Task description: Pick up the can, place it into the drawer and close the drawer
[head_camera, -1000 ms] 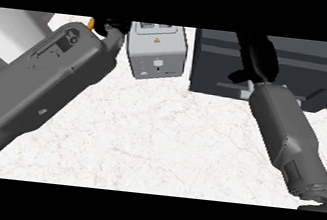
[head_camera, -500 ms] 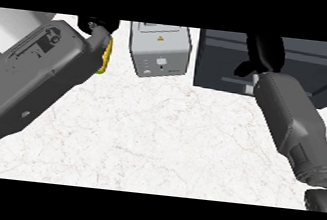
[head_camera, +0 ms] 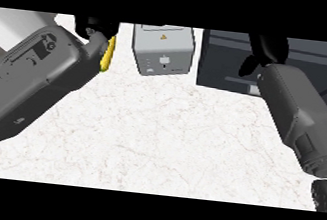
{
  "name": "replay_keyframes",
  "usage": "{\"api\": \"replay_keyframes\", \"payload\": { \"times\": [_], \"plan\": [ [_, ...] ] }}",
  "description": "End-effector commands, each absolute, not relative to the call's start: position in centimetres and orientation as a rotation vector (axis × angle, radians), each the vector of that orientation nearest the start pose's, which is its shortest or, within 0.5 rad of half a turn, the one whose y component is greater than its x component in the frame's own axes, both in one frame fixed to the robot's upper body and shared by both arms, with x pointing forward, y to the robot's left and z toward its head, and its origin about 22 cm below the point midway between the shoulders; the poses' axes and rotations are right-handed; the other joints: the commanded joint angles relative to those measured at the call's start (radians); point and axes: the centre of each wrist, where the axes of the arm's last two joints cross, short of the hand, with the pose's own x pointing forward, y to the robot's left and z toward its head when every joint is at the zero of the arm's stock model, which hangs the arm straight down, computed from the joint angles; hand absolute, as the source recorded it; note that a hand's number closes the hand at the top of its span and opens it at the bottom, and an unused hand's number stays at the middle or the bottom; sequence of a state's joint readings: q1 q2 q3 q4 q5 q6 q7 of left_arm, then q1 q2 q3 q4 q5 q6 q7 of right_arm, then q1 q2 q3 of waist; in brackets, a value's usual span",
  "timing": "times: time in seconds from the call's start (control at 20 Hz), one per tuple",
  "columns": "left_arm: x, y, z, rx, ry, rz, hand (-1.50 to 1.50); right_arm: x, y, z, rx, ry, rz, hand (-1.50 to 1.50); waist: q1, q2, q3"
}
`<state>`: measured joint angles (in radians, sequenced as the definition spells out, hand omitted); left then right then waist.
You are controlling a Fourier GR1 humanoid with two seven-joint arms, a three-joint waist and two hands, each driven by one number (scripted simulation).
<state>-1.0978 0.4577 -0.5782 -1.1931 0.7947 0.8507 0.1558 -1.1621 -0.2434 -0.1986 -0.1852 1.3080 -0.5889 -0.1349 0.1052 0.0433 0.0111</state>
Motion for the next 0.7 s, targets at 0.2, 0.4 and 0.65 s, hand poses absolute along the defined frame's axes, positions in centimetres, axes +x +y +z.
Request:
{"api": "replay_keyframes", "payload": {
  "times": [0.2,0.4,0.65],
  "plan": [
    [38.1,12.0,22.6,0.015,-1.723,0.132,-1.50,47.1,-18.5,11.5,-0.941,-1.772,0.745,-1.50,0.022,-0.008,-0.003],
    [38.2,11.7,23.2,0.034,-1.730,0.141,-1.50,47.2,-17.9,11.8,-0.747,-1.831,0.580,-1.50,0.003,-0.010,-0.002],
    [37.6,11.8,23.2,-0.018,-1.724,0.135,-1.50,47.4,-18.5,12.4,-0.688,-1.854,0.518,-1.50,0.008,-0.005,-0.007]
  ]
}}
